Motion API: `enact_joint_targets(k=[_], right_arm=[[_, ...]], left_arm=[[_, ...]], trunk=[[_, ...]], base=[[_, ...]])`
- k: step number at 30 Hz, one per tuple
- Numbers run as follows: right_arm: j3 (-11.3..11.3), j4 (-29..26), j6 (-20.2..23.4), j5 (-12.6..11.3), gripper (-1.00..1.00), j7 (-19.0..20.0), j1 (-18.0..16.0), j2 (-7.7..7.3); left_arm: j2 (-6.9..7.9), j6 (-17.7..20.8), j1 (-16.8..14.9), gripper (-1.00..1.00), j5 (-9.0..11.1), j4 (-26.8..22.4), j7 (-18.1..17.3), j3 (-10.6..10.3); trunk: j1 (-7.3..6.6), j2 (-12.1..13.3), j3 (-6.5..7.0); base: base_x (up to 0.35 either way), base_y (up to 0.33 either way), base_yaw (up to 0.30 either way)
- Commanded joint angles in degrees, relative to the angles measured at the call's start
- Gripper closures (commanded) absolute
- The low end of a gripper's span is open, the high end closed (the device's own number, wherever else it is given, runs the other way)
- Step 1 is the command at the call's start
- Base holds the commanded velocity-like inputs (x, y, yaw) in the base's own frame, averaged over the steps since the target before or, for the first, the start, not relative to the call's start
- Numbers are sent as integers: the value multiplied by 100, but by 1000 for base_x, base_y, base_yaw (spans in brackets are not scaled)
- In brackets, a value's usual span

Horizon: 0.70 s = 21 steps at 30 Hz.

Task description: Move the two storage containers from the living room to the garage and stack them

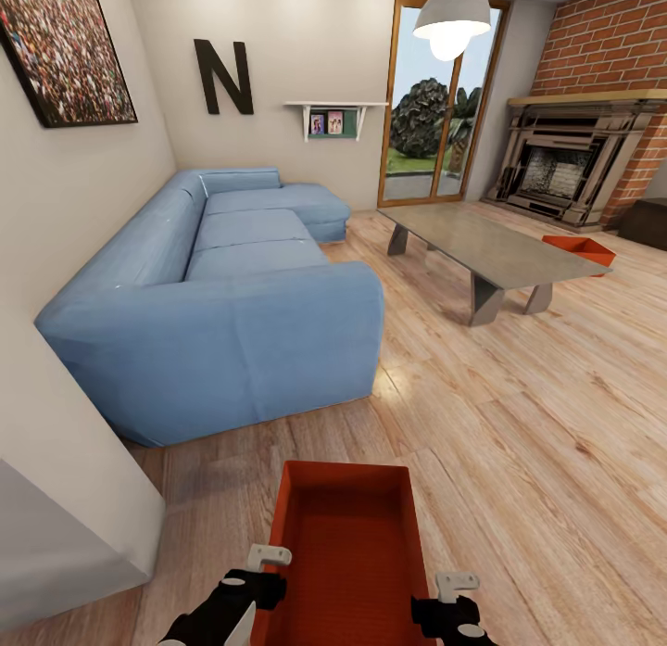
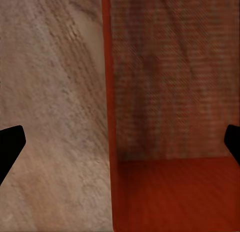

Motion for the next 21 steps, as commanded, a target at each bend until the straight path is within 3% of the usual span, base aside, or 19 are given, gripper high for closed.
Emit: enact_joint_targets(k=[1,5,21], right_arm=[[49,2,-22,-57,-100,-25,-5,0],[49,1,-22,-57,-100,-23,-6,-4],[49,1,-22,-57,-100,-21,-2,-5]], left_arm=[[-2,36,0,-100,-60,-13,14,0],[-2,36,0,-100,-60,-12,12,4],[-2,36,0,-100,-60,-6,14,-3]], trunk=[[-1,-2,-5],[-1,-2,-5],[350,-644,-292]], base=[[0,0,0],[0,0,0],[0,0,0]])
